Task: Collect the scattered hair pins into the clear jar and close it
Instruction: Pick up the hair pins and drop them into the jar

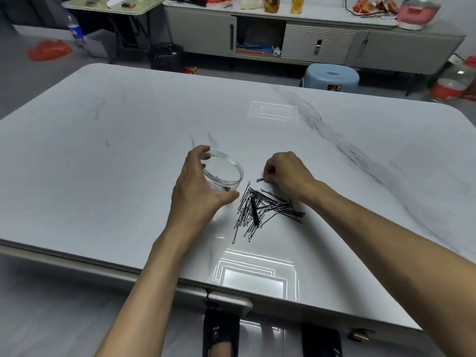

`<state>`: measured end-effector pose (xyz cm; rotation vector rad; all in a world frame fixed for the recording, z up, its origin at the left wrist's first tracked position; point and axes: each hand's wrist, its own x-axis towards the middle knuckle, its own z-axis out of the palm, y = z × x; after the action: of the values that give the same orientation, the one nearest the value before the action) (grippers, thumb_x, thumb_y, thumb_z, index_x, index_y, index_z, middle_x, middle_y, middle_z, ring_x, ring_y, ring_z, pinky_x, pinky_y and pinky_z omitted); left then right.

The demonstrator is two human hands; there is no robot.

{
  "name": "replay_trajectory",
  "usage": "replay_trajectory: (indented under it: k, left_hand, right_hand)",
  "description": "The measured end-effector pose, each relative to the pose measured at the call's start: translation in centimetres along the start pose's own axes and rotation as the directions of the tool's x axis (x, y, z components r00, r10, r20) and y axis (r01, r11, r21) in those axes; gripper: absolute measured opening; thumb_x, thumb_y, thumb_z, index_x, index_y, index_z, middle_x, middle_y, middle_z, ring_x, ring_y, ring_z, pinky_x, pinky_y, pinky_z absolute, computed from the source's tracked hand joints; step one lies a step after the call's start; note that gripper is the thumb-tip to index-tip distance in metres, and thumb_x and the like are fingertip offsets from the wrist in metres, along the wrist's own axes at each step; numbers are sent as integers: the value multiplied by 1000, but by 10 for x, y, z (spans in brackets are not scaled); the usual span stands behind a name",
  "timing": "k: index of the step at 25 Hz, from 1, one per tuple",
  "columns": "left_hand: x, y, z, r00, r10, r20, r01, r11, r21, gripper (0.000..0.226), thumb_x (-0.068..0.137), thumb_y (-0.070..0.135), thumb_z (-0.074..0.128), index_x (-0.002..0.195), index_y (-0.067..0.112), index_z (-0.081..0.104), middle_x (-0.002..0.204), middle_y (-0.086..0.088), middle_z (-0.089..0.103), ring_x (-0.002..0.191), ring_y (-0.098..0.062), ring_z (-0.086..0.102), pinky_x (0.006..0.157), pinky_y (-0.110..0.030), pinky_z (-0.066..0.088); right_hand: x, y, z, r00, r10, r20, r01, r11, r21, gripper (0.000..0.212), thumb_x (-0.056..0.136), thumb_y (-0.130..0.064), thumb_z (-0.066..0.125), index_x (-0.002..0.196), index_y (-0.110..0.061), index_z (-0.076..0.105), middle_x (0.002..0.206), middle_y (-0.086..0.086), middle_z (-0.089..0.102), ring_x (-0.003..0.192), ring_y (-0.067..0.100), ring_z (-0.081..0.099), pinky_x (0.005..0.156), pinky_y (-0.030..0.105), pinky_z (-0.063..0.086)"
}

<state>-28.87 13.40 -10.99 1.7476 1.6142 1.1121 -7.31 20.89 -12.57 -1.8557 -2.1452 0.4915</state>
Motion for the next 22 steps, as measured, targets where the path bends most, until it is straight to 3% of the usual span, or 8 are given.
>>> replay_trajectory:
  k: [4, 5, 7, 9, 13, 16, 18, 22]
  left_hand:
    - [-3, -3, -3, 1000, -6, 12, 6, 1000, 27, 96, 56, 26, 90, 137, 28, 37, 132, 11, 50, 112, -9, 50, 85, -24, 37]
    - [-3, -3, -3, 1000, -7, 14, 7, 1000, 29, 96, 56, 26, 89, 136, 28, 37, 132, 12, 50, 113, -10, 50, 85, -24, 37]
    - [-4, -4, -4, 1000, -1, 17, 0, 999, 35, 96, 56, 27, 89, 136, 28, 36, 132, 11, 50, 113, -10, 50, 85, -25, 38]
    - [-5, -2, -2, 1000, 8, 24, -9, 999, 47, 96, 55, 28, 88, 136, 30, 36, 132, 12, 50, 114, -10, 50, 85, -25, 39]
    - [-6, 2, 3, 999, 17, 43, -17, 1000, 6, 94, 54, 33, 86, 133, 35, 36, 130, 16, 49, 112, -6, 50, 85, -23, 40]
    - [-5, 6, 4, 999, 8, 32, -6, 998, -62, 94, 53, 36, 86, 132, 37, 35, 129, 17, 50, 112, -5, 51, 86, -20, 41]
    - [-6, 8, 5, 999, 20, 44, -16, 997, -79, 95, 53, 35, 87, 132, 38, 35, 128, 18, 50, 112, -3, 50, 85, -14, 40]
    - [-6, 11, 6, 999, 9, 44, -5, 995, -103, 102, 47, 38, 92, 133, 37, 36, 126, 18, 50, 110, 1, 50, 83, -11, 40]
  right_hand:
    - [-9, -4, 5, 992, -118, 45, 126, 914, -386, 24, 82, 3, 48, 99, -6, 64, 103, 12, 63, 95, 33, 58, 72, 35, 45]
    - [-12, -5, 2, 991, -132, 16, 129, 928, -349, 24, 83, 2, 46, 99, -8, 61, 102, 11, 64, 93, 32, 58, 73, 36, 45]
    - [-16, -13, -14, 992, -75, -106, 75, 997, -4, 18, 84, -3, 51, 88, -17, 60, 87, 0, 67, 80, 21, 58, 69, 34, 44]
    - [-18, -30, -34, 979, -141, -148, 178, 946, 270, 17, 84, -11, 62, 78, -26, 64, 70, -12, 66, 66, 3, 56, 65, 24, 41]
    - [-32, -70, -50, 922, -387, 17, 367, 885, 286, 9, 77, -19, 78, 78, -25, 72, 64, -18, 66, 62, -6, 57, 60, 6, 39]
    - [-31, -69, -48, 969, -228, -100, 248, 918, 310, 13, 78, -24, 77, 89, -18, 72, 74, -6, 69, 65, 1, 58, 63, 13, 43]
    - [-31, -65, -44, 996, -72, -51, 86, 921, 380, 9, 80, -21, 73, 83, -13, 74, 70, 2, 72, 61, 9, 62, 63, 21, 50]
    - [-35, -57, -38, 998, -25, 56, -8, 854, 521, 11, 83, -16, 68, 77, -11, 76, 65, 6, 72, 57, 12, 63, 59, 25, 53]
